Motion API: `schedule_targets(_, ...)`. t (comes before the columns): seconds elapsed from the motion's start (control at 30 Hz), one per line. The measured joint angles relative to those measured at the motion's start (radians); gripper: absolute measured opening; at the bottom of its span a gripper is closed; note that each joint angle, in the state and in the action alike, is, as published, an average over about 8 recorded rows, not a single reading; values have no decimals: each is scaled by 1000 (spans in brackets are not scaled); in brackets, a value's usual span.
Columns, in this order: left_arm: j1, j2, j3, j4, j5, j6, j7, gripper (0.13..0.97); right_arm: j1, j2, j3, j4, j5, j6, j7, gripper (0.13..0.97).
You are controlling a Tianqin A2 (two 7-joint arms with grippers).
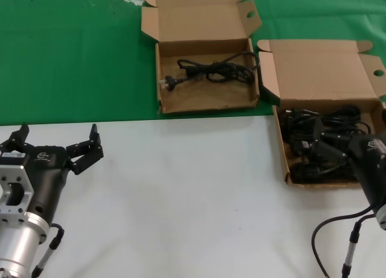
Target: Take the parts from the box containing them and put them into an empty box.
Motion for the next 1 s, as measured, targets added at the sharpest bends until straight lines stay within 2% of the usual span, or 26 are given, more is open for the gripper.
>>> schedule_targets(1.0, 0, 0, 0, 0, 0, 0, 0, 966, 0, 0, 0, 0, 0, 0, 0, 966)
